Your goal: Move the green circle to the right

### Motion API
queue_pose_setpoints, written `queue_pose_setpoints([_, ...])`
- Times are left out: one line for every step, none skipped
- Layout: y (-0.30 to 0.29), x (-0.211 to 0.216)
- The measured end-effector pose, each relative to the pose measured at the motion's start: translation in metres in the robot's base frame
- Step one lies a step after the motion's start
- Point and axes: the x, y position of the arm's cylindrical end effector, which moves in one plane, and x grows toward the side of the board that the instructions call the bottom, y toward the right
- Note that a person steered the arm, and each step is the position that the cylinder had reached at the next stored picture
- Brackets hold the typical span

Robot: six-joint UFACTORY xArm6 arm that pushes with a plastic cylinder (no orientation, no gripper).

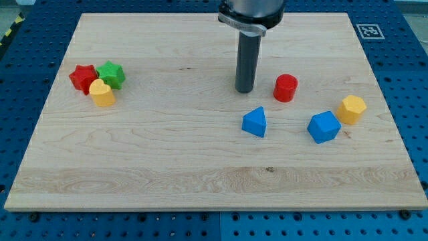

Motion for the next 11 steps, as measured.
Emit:
queue_pose_setpoints([0.000,-0.015])
queue_pose_setpoints([-0.014,-0.025])
queue_pose_setpoints([-0.058,-0.044])
queue_pose_setpoints([-0.060,-0.055])
queue_pose_setpoints([-0.053,-0.058])
queue_pose_setpoints([-0.043,-0.065])
queue_pose_setpoints([-0.033,-0.065])
queue_pose_setpoints([-0.021,-0.065])
queue_pose_setpoints([-0.015,-0.063])
queue_pose_setpoints([-0.012,-0.059])
queue_pose_setpoints([-0.012,-0.054])
